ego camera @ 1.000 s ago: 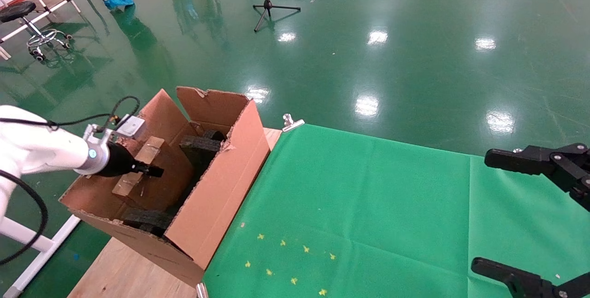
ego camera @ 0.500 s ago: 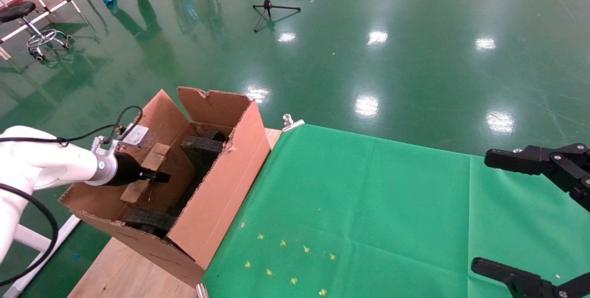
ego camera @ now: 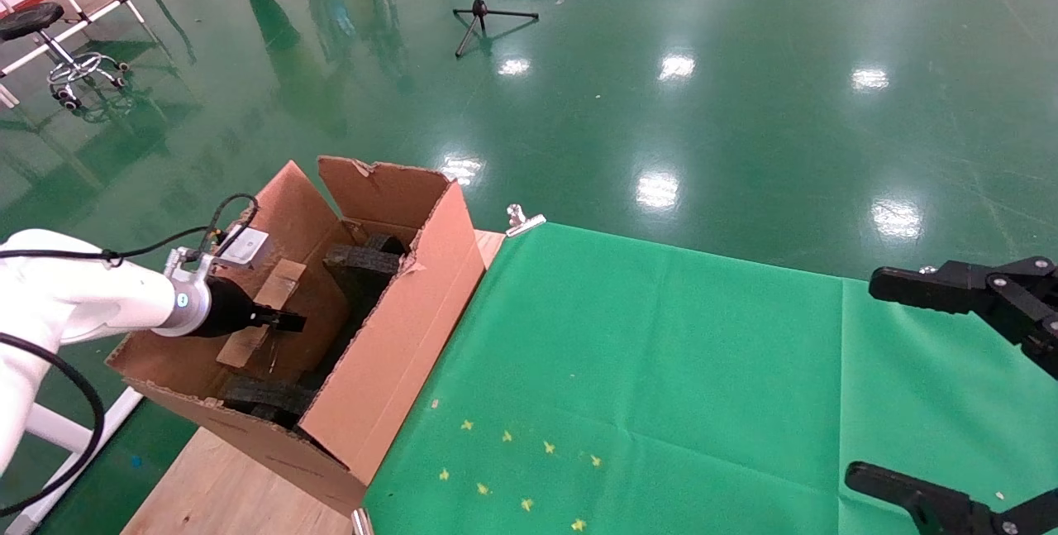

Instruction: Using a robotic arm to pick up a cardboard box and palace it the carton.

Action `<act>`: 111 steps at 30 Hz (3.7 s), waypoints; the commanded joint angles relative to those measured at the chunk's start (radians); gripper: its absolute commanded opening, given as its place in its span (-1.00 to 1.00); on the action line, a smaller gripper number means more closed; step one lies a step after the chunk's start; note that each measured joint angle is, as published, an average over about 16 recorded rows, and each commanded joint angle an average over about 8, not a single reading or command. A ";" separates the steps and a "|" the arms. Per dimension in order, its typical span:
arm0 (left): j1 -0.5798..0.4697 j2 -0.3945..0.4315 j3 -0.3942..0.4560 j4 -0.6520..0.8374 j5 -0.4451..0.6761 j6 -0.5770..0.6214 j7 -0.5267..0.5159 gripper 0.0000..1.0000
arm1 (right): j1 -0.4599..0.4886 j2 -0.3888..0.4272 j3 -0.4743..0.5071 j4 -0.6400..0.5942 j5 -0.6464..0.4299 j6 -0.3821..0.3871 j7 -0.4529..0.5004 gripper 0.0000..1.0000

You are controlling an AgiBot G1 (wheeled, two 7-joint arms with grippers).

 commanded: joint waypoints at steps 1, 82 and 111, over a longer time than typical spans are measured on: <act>-0.001 0.000 0.000 0.000 0.000 0.001 -0.001 1.00 | 0.000 0.000 0.000 0.000 0.000 0.000 0.000 1.00; 0.223 -0.344 -0.349 -0.979 -0.756 0.603 0.214 1.00 | 0.001 0.000 -0.002 -0.001 0.001 0.000 -0.001 1.00; 0.458 -0.275 -0.465 -1.249 -1.113 0.794 0.436 1.00 | 0.001 0.001 -0.002 -0.001 0.002 0.001 -0.001 1.00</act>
